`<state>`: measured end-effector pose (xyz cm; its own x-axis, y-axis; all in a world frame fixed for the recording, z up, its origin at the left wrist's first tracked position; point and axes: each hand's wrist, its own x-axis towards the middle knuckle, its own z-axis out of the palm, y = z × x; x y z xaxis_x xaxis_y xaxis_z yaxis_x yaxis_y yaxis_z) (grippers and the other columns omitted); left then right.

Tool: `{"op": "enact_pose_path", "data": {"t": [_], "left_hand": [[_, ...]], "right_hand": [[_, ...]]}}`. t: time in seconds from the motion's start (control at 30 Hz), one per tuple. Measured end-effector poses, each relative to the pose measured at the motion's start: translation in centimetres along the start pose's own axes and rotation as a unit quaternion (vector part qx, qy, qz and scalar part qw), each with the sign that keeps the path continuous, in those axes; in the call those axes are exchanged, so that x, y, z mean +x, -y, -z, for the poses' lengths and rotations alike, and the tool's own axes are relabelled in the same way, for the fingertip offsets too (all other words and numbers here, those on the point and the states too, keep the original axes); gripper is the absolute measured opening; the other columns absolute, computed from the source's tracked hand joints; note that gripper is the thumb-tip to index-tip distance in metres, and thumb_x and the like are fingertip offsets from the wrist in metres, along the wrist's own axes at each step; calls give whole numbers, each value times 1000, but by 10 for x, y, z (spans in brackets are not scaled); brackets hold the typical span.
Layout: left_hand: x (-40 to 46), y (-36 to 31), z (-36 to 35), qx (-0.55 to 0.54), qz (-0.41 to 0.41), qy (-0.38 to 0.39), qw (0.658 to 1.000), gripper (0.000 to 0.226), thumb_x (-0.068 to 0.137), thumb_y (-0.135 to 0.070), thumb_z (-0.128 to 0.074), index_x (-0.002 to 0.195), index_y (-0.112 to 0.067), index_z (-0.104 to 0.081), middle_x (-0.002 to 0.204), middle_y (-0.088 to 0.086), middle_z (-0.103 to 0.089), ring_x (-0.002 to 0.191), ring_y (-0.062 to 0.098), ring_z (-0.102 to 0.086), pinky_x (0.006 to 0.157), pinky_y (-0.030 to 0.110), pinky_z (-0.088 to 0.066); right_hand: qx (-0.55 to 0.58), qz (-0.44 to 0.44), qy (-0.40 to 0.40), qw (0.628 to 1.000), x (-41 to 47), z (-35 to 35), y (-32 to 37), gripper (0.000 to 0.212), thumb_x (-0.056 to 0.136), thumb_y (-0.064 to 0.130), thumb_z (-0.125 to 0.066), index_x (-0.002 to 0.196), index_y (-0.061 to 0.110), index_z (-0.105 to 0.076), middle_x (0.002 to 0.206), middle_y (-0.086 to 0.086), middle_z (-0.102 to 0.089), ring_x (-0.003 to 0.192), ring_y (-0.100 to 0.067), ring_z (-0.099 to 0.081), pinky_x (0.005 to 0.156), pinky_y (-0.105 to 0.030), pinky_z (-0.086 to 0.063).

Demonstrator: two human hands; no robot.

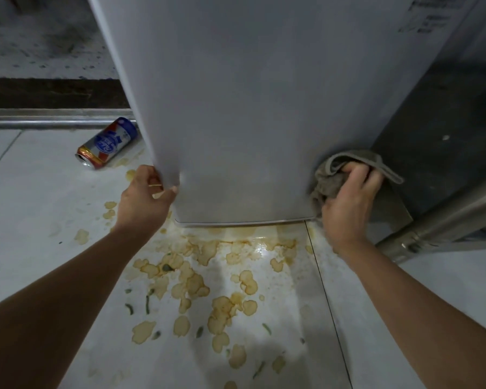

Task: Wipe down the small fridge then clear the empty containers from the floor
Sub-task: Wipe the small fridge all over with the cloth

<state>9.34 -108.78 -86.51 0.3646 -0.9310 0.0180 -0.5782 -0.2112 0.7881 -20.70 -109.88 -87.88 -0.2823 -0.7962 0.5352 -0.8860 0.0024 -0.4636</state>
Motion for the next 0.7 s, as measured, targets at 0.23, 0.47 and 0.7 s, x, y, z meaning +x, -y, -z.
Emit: {"op": "enact_pose_path", "data": {"t": [0.23, 0.47, 0.7], "left_hand": [[0, 12, -10, 13, 4, -15, 1000, 19, 90, -23, -58, 105, -16, -49, 97, -5, -57, 84, 14, -56, 70, 31, -45], [0, 13, -11, 25, -6, -22, 999, 21, 90, -22, -58, 108, -14, -50, 97, -7, -56, 81, 12, -54, 67, 24, -40], [1, 15, -12, 23, -4, -21, 1000, 18, 89, -24, -59, 103, -18, -50, 94, -9, -55, 78, 10, -54, 65, 23, -41]], "right_hand": [[-17, -125, 72, 989, -19, -40, -18, 51, 77, -7, -64, 118, -6, -34, 136, -28, -25, 102, -37, -48, 90, -37, -46], [58, -351, 87, 930, -16, -65, -6, 73, 75, 1, -68, 132, -6, -22, 143, -29, -17, 113, -44, -44, 94, -42, -40], [144, -330, 137, 923, -64, -92, 80, 59, 73, -4, -66, 118, -6, -28, 132, -26, -21, 112, -40, -40, 95, -39, -42]]}}
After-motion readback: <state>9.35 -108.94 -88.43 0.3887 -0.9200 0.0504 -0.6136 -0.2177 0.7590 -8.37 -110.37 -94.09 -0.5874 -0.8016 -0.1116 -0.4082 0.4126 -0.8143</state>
